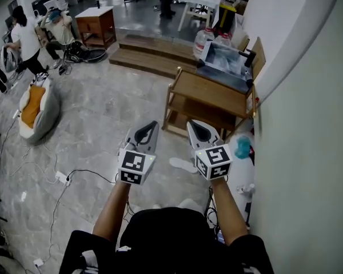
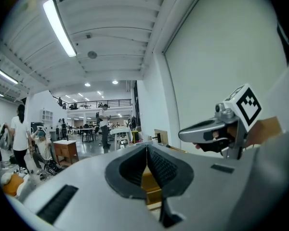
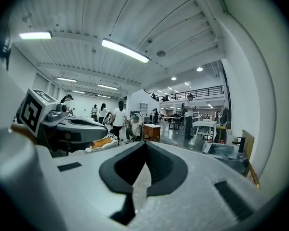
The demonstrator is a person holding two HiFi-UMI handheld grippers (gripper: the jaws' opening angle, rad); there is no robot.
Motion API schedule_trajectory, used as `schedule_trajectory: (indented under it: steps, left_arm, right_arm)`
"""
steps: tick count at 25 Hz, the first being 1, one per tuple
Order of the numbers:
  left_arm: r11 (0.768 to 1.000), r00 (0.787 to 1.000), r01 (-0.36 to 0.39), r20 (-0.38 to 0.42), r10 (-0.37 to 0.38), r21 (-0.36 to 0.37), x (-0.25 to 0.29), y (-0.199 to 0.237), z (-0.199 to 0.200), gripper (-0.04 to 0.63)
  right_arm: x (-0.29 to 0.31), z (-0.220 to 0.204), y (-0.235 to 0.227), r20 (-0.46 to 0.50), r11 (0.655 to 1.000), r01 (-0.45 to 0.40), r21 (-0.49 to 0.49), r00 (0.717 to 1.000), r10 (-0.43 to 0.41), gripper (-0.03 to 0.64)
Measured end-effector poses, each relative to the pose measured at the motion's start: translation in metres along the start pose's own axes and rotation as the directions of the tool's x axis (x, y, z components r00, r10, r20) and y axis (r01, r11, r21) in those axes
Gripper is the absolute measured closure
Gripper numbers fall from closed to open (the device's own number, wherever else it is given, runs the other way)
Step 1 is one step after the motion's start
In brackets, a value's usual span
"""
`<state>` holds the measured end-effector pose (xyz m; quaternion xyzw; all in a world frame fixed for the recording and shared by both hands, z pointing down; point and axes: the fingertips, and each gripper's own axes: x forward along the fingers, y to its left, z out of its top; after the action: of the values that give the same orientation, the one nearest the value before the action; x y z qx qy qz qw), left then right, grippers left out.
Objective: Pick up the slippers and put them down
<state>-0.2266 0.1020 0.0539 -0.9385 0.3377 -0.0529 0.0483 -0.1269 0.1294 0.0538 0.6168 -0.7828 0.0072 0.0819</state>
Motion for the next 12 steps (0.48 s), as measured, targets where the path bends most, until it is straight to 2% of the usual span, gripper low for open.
schedule_trajectory:
  steps: [8,12]
  left_arm:
    - [0.999,0.999,0.012,0.038,-0.013,0.03,0.004,-0.026,0.025,0.589]
    - [1.0,0.999,0.01,0.047,-0.01,0.017,0.01,-0.047,0.034,0.589]
  right_arm:
    - [-0.022,0.013,-0.013,0.031,1.0,-0.004,-0.025,1.0,0.005,0.62]
    - [-0.041,0.012,-0.028,0.03,0.999,-0.006,-0.039,1.0,0.007,0.62]
